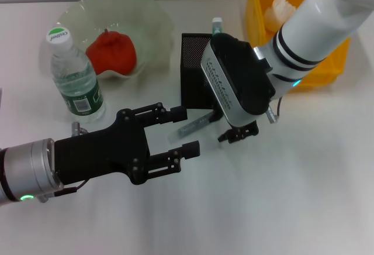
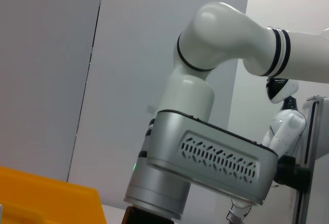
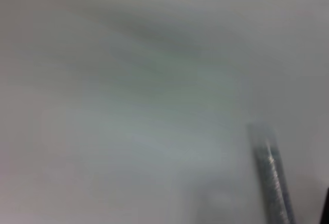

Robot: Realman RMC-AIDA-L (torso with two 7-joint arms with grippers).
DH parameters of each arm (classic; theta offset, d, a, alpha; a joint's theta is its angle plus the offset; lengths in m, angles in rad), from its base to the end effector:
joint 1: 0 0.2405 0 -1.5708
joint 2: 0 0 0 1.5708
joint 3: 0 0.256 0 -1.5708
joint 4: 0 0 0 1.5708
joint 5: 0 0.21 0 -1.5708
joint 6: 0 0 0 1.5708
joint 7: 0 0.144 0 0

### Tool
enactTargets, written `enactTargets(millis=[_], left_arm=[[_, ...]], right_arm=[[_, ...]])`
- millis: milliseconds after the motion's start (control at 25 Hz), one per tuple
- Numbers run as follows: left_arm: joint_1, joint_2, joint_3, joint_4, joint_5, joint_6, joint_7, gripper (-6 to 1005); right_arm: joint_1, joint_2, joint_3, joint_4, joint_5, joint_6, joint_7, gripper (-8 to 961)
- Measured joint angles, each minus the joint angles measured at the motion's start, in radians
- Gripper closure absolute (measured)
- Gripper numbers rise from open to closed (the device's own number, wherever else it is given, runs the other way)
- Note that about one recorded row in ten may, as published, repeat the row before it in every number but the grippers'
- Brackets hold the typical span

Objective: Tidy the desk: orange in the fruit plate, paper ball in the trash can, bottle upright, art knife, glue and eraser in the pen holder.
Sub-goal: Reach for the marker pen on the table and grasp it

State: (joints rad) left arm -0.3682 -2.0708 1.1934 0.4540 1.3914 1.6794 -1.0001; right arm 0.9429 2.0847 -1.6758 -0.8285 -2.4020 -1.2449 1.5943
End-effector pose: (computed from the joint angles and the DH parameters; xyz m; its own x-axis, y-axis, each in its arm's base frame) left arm -0.2478 0.2591 -0.0405 0.6595 0.1609 0.7342 0.2766 -0.9602 -0.0380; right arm 0.1382 0.3781 -0.0976 0.7940 0.4195 0.4399 0.4158 -0.9027 0.1103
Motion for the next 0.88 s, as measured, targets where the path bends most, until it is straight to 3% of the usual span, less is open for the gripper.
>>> enactTargets(millis=[360,880], left_arm=[[0.000,0.000,0.000,0.000,0.000,0.000,0.000,338],[-0.006,0.000,0.000,0.000,0.000,0.000,0.000,338]], right_arm=[[-0.019,0.001,0.022,-0.021,0.002,0.085,0.004,546],[-0.019,0.005,0.014,0.004,0.022,0.095,-0.018,547]])
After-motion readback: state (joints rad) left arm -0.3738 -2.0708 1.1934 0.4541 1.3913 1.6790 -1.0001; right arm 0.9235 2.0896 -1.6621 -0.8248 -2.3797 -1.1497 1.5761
